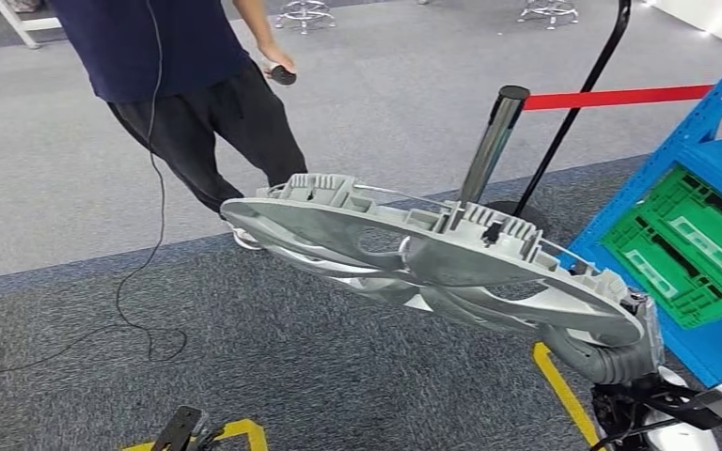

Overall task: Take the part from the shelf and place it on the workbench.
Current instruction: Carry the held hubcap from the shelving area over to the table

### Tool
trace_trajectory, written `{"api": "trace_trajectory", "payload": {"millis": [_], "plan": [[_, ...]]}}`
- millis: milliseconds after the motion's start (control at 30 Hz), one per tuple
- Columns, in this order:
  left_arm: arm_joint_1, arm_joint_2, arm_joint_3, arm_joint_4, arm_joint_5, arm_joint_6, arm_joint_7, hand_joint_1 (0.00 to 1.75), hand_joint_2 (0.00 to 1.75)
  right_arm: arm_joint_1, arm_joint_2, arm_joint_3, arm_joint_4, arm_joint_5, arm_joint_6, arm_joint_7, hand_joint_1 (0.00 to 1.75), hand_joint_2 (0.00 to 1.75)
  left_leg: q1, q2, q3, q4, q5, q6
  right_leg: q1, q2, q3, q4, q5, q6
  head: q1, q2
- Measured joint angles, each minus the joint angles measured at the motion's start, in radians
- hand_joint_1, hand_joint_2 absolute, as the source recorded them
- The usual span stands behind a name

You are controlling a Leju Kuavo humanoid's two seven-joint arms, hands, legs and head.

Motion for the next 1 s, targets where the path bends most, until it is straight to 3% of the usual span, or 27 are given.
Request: {"api": "trace_trajectory", "payload": {"millis": [33,100,167,233,300,333,367,400,467,533,600,667,700,767,800,833,867,900,933,1000], "plan": [[0.001,0.000,0.000,0.000,0.000,0.000,0.000,0.00,1.75,0.000,0.000,0.000,0.000,0.000,0.000,0.000,1.75,1.75,0.001,-0.009,-0.004,0.001,0.002,-0.006,0.000,0.008,0.005,-0.010,-0.002,-0.002,0.000,0.000],[0.007,0.001,0.000,0.000,-0.001,0.000,0.001,0.00,1.75,0.000,0.000,0.000,0.000,0.001,0.002,0.000,1.75,1.75,0.005,-0.016,-0.011,0.000,0.005,-0.018,0.003,-0.008,0.007,-0.012,0.001,-0.013,0.000,0.000],[0.008,0.001,0.000,0.000,-0.002,0.001,0.002,0.00,1.75,-0.001,0.001,0.000,-0.001,0.002,0.004,0.000,1.75,1.75,0.003,0.026,-0.030,0.037,-0.021,-0.027,0.003,-0.029,0.009,-0.017,0.005,-0.026,-0.006,0.000],[0.003,0.000,0.000,0.000,-0.004,0.001,0.003,0.00,1.75,0.000,0.002,-0.001,-0.001,0.001,0.006,-0.001,1.75,1.75,0.000,0.079,-0.088,0.155,-0.083,-0.033,0.006,-0.055,0.010,-0.020,0.005,-0.034,-0.011,0.000],[0.001,-0.002,0.000,0.000,-0.006,0.000,0.004,0.00,1.75,0.001,0.002,-0.001,-0.001,0.002,0.006,-0.001,1.75,1.75,0.001,0.092,-0.146,0.274,-0.125,-0.035,0.009,-0.081,0.010,-0.020,0.003,-0.037,-0.011,0.000],[0.001,-0.002,0.000,0.000,-0.006,0.000,0.004,0.00,1.75,0.001,0.002,-0.001,-0.001,0.003,0.006,-0.001,1.75,1.75,0.001,0.093,-0.153,0.289,-0.121,-0.035,0.010,-0.093,0.010,-0.020,0.003,-0.038,-0.011,0.000],[0.001,-0.002,0.000,0.000,-0.007,0.000,0.004,0.00,1.75,0.000,0.002,-0.001,0.000,0.003,0.006,-0.001,1.75,1.75,0.001,0.095,-0.140,0.263,-0.098,-0.034,0.011,-0.104,0.011,-0.020,0.002,-0.038,-0.011,0.000],[0.001,-0.002,0.000,0.000,-0.007,0.000,0.004,0.00,1.75,-0.001,0.002,-0.001,-0.001,0.004,0.007,-0.001,1.75,1.75,0.000,0.103,-0.107,0.202,-0.063,-0.031,0.011,-0.114,0.012,-0.020,0.001,-0.037,-0.011,0.000],[-0.002,-0.002,0.000,0.000,-0.008,0.000,0.004,0.00,1.75,-0.001,0.002,-0.001,-0.001,0.005,0.007,-0.001,1.75,1.75,-0.005,0.143,-0.034,0.065,-0.013,-0.024,0.016,-0.131,0.015,-0.018,-0.002,-0.031,-0.011,0.000],[-0.006,-0.004,0.000,0.000,-0.009,0.000,0.004,0.00,1.75,-0.001,0.002,-0.001,-0.001,0.006,0.007,-0.001,1.75,1.75,-0.012,0.165,-0.005,0.004,-0.003,-0.015,0.021,-0.146,0.018,-0.019,-0.006,-0.023,-0.009,0.000],[-0.006,-0.003,0.000,0.000,-0.009,0.000,0.005,0.00,1.75,-0.001,0.002,0.000,-0.001,0.008,0.006,-0.002,1.75,1.75,-0.014,0.144,-0.006,-0.002,0.000,-0.003,0.021,-0.162,0.022,-0.024,-0.008,-0.013,-0.008,0.000],[-0.005,-0.003,0.000,0.000,-0.008,0.000,0.007,0.00,1.75,0.000,0.002,-0.001,-0.004,0.010,0.004,-0.003,1.75,1.75,-0.009,0.124,-0.002,-0.008,0.005,0.010,0.018,-0.144,0.013,0.004,-0.031,-0.003,-0.006,0.000],[-0.006,-0.003,0.000,0.000,-0.008,0.000,0.008,0.00,1.75,0.000,0.002,-0.001,-0.005,0.011,0.003,-0.004,1.75,1.75,-0.006,0.114,0.000,-0.011,0.007,0.015,0.016,-0.122,-0.007,0.048,-0.056,0.001,-0.003,0.000],[-0.008,-0.006,0.000,0.000,-0.009,-0.001,0.013,0.00,1.75,0.002,0.002,-0.002,-0.007,0.013,-0.001,-0.008,1.75,1.75,-0.005,0.093,0.001,-0.011,0.007,0.021,0.015,-0.081,-0.074,0.190,-0.118,0.003,0.002,0.000],[-0.008,-0.008,0.000,0.000,-0.011,-0.002,0.016,0.00,1.75,0.003,0.002,-0.003,-0.007,0.014,-0.003,-0.010,1.75,1.75,-0.005,0.081,0.001,-0.011,0.006,0.022,0.016,-0.074,-0.107,0.249,-0.136,0.004,0.003,0.000],[-0.007,-0.009,0.000,0.000,-0.013,-0.003,0.019,0.00,1.75,0.004,0.002,-0.004,-0.008,0.015,-0.005,-0.011,1.75,1.75,-0.005,0.069,0.002,-0.010,0.006,0.022,0.016,-0.071,-0.124,0.274,-0.134,0.003,0.003,0.000],[-0.007,-0.010,-0.001,0.000,-0.015,-0.004,0.023,0.00,1.75,0.004,0.002,-0.006,-0.010,0.016,-0.006,-0.011,1.75,1.75,-0.005,0.056,0.003,-0.010,0.006,0.022,0.016,-0.069,-0.122,0.258,-0.112,0.002,0.003,0.000],[-0.007,-0.010,-0.001,0.000,-0.016,-0.003,0.025,0.00,1.75,0.003,0.002,-0.008,-0.012,0.015,-0.006,-0.010,1.75,1.75,-0.004,0.044,0.005,-0.009,0.006,0.022,0.014,-0.064,-0.099,0.201,-0.075,0.001,0.003,0.000],[-0.008,-0.011,-0.001,0.000,-0.016,-0.003,0.026,0.00,1.75,0.000,0.001,-0.011,-0.015,0.013,-0.006,-0.010,1.75,1.75,-0.004,0.032,0.006,-0.009,0.005,0.020,0.012,-0.047,-0.065,0.125,-0.036,0.000,0.003,0.000],[-0.011,-0.011,-0.001,0.000,-0.013,-0.001,0.023,0.00,1.75,-0.008,-0.001,-0.019,-0.020,0.009,-0.002,-0.007,1.75,1.75,-0.004,0.010,0.004,-0.004,0.004,0.011,0.006,-0.011,-0.007,0.007,0.006,-0.001,0.002,0.000]]}}
